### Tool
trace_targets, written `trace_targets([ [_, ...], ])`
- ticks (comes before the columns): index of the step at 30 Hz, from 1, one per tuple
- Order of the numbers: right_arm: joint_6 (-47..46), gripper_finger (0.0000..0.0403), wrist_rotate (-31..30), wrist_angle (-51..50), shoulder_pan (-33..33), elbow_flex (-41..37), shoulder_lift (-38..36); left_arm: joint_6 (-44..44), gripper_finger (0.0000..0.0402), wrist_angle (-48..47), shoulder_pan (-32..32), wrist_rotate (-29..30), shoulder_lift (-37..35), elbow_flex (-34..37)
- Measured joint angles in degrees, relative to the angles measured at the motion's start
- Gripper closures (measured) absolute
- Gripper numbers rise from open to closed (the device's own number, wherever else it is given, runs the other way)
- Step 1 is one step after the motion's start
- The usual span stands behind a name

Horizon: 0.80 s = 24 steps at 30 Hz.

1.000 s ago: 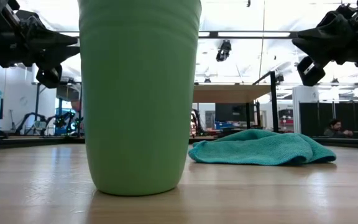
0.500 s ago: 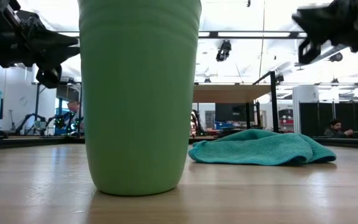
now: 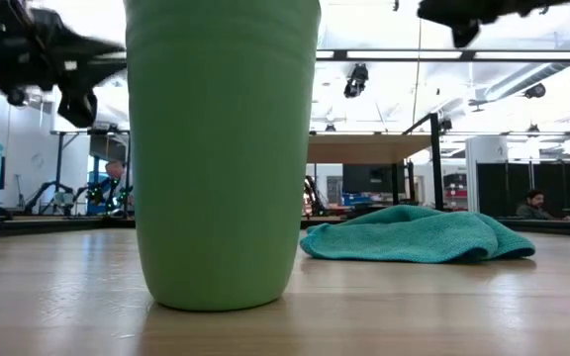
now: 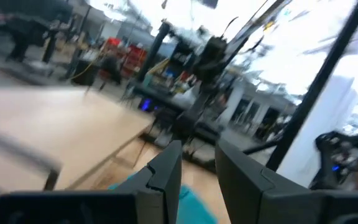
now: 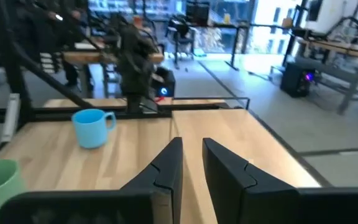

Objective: Stack small to large cups/mugs on shelf
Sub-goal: Put the transparent mug on the shelf

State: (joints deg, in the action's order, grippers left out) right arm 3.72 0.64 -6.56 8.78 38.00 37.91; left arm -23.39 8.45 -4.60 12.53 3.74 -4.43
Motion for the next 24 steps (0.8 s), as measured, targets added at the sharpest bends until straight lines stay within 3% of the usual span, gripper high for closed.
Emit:
trace_targets([
  [8, -1.5, 0.0346, -0.9, -0.7, 0.0, 10.0, 13.2, 5.2, 0.0317, -7.3, 0.0, -0.1, 9.1, -15.1],
  [16, -5.9, 0.0346, -0.8, -8.5, 0.0, 17.8, 21.6, 6.2, 0.0317, -32.2, 0.0, -0.7, 25.7, -39.4],
  [24, -9.1, 0.0346, -0.8, -27.3, 0.0, 27.6, 26.1, 5.7, 0.0317, -25.6, 0.0, -0.7, 32.8, -50.1],
])
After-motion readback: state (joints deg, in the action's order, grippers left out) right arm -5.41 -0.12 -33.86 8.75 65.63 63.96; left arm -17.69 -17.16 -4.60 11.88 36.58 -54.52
